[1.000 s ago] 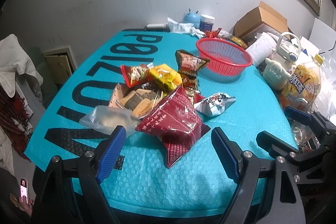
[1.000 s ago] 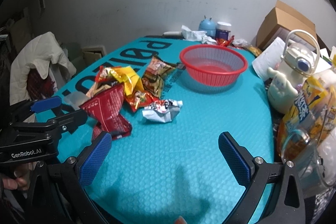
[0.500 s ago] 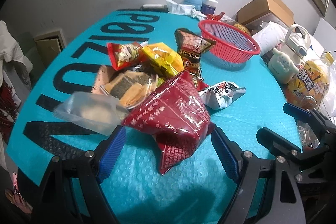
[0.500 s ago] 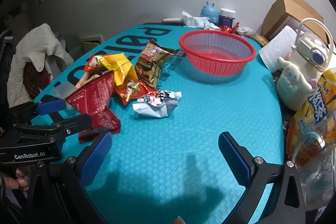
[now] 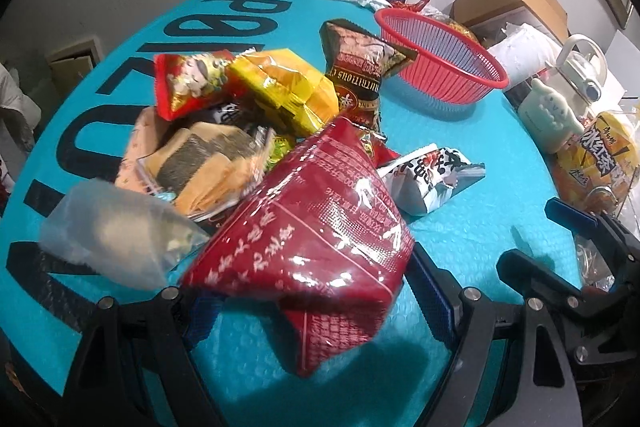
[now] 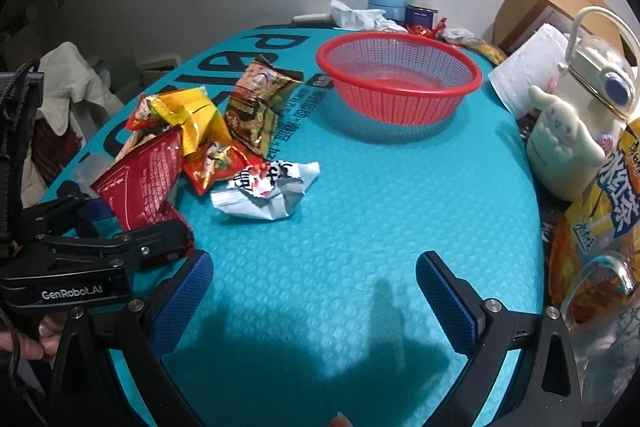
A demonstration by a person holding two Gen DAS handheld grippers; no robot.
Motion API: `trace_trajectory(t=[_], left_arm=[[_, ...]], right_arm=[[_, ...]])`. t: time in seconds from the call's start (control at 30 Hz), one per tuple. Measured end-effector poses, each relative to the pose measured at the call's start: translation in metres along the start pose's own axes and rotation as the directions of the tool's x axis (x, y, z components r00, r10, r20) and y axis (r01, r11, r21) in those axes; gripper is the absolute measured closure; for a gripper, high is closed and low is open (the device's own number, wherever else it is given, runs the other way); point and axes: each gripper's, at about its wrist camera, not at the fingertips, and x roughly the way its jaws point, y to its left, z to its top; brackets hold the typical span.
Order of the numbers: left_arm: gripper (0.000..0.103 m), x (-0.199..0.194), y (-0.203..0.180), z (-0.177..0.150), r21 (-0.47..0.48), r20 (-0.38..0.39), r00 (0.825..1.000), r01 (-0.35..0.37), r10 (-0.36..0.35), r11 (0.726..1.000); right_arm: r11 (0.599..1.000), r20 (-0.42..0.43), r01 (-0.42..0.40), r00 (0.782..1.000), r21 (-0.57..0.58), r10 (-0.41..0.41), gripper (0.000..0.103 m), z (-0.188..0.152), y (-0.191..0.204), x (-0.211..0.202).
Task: Organize snacks
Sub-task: 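Grasp the large red bag with the left gripper while the right gripper grasps the white candy packet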
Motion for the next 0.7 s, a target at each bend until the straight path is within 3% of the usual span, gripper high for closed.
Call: trace_trajectory(t=[0.17,0.2,0.23,0.33,0.7], left_arm=[[0.022,0.005,0.001,0.0,-0.012,0.013,1.0,0.003,-0.003,1.0],[0.027,0.004,0.003,-0.001,-0.017,0.024,1.0,0.02,-0.02,1.0],[0.038,0.003,0.004,-0.002,-0.022,0.032,0.999,0.033,-0.033,0.999],[0.045,0.0,0.005,-0.003,-0.02,0.048,0.998,0.042,-0.041,0.999],[0.046,-0.026,0.008,-0.005,-0.022,0.074,0.992,0.108,-0.106,0.994]], right_arm=[[1.0,-0.007,0.004,1.0,0.002,-0.004,0.0,0.001,-0.002,0.003],[1.0,-0.01,0.004,1.0,0.002,-0.004,0.0,0.001,-0.002,0.004],[1.0,-0.012,0.003,1.0,0.001,-0.003,0.0,0.001,-0.001,0.004],[1.0,-0.016,-0.002,1.0,-0.001,0.002,0.0,0.001,0.0,0.005],[1.0,-0.017,-0.018,1.0,-0.006,0.018,0.0,0.001,0.006,0.005]])
